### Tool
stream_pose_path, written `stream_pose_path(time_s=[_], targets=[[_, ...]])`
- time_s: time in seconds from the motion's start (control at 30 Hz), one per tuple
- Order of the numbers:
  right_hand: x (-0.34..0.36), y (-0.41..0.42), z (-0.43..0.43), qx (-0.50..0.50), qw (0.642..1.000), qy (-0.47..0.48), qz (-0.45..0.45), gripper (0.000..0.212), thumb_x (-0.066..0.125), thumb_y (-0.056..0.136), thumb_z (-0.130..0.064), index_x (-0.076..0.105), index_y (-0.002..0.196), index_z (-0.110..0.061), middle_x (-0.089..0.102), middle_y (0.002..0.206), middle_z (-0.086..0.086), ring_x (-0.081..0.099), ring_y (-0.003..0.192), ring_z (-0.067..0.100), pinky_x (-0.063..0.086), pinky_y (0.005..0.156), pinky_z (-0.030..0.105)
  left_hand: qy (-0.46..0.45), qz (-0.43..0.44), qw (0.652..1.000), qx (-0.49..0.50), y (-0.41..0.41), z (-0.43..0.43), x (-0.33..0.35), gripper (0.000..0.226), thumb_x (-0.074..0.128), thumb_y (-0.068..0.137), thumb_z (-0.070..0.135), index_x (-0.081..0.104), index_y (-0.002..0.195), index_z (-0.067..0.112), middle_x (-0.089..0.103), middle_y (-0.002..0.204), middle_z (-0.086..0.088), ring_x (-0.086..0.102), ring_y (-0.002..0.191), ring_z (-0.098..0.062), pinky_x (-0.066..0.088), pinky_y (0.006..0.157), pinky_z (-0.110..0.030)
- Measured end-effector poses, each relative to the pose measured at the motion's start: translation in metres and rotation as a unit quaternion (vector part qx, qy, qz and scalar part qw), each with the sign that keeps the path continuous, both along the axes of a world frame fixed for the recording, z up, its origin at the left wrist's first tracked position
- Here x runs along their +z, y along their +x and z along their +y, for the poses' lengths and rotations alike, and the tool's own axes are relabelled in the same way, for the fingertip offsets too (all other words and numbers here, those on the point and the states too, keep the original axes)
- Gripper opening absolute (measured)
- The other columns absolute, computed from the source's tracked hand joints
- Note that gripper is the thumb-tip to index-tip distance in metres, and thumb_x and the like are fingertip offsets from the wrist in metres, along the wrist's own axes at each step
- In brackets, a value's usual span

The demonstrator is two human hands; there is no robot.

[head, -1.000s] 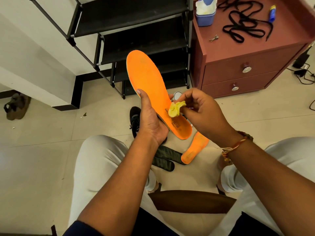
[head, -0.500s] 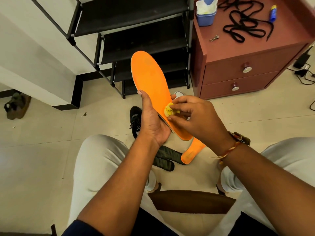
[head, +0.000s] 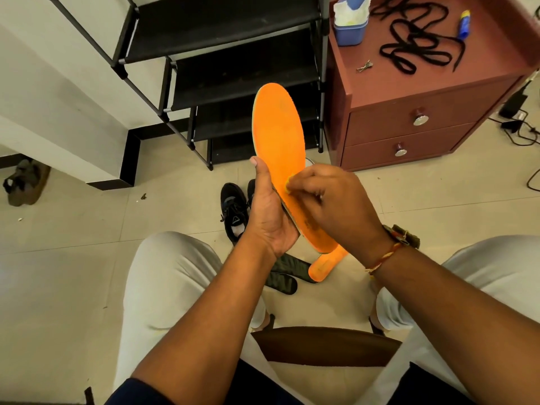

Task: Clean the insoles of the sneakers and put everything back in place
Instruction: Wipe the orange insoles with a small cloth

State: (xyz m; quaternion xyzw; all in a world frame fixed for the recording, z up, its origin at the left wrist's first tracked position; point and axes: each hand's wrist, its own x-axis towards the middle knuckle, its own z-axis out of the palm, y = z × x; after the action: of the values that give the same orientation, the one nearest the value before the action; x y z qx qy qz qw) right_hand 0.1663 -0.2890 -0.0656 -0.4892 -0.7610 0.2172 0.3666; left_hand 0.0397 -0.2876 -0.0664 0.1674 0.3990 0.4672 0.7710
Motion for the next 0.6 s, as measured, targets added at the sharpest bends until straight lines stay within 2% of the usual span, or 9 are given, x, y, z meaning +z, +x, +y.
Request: stream_pose_path(time_s=[0.07,0.13,0.27,0.33,0.5,0.6], targets=[[0.003,-0.007,-0.007,0.057,0.998,0.006,-0.017,0.020,0.063,0.088,-0.012,0.080,0.098,-0.017,0.073,0.101,0.000,0.068,0.093,0.024,0.056,0.078,0.040,0.003,0.021,1.000,0.008,-0.007,0.004,0.002,0.102,0.021,0.085,0.087,0.063,0.122,0.003,0.066,0.119,-0.022,0.063,0.115,-0.035,0.047,0.108,-0.050],[0.006,-0.009,-0.010,0.099,0.994,0.012,-0.039,0.020,0.064,0.086,-0.014,0.081,0.095,-0.018,0.072,0.098,0.001,0.067,0.089,0.027,0.056,0.074,0.039,0.012,0.041,0.999,0.007,-0.012,0.007,0.005,0.105,0.015,0.084,0.089,0.066,0.115,0.003,0.069,0.099,-0.016,0.068,0.098,-0.029,0.054,0.095,-0.044],[-0.001,0.002,0.000,0.042,0.996,0.020,-0.070,0.022,0.060,0.088,-0.015,0.080,0.096,-0.014,0.070,0.104,0.006,0.064,0.096,0.033,0.057,0.077,0.044,0.026,0.025,0.999,0.015,-0.009,0.005,0.009,0.103,0.015,0.084,0.088,0.074,0.109,0.007,0.068,0.110,-0.017,0.065,0.106,-0.032,0.052,0.098,-0.047],[-0.002,0.005,0.001,0.015,0.997,0.018,-0.068,0.022,0.061,0.088,-0.015,0.080,0.098,-0.013,0.069,0.105,0.006,0.063,0.097,0.032,0.056,0.077,0.044,0.028,0.024,0.999,0.017,-0.006,0.005,0.009,0.106,0.016,0.083,0.089,0.070,0.114,0.004,0.067,0.108,-0.017,0.065,0.103,-0.031,0.053,0.096,-0.046],[0.011,-0.010,-0.018,0.110,0.992,0.017,-0.052,0.017,0.066,0.086,-0.015,0.080,0.094,-0.017,0.069,0.099,0.001,0.062,0.088,0.027,0.052,0.072,0.036,0.047,0.049,0.997,0.048,-0.019,0.013,0.007,0.109,0.008,0.083,0.090,0.068,0.110,0.003,0.067,0.095,-0.014,0.063,0.088,-0.024,0.051,0.088,-0.038],[0.003,0.000,-0.004,0.061,0.997,0.004,-0.053,0.020,0.063,0.086,-0.016,0.080,0.096,-0.013,0.069,0.101,0.005,0.063,0.092,0.028,0.056,0.073,0.041,0.069,0.026,0.995,0.067,-0.023,0.016,0.008,0.108,0.010,0.084,0.089,0.065,0.112,0.001,0.064,0.098,-0.017,0.061,0.091,-0.025,0.050,0.091,-0.038]])
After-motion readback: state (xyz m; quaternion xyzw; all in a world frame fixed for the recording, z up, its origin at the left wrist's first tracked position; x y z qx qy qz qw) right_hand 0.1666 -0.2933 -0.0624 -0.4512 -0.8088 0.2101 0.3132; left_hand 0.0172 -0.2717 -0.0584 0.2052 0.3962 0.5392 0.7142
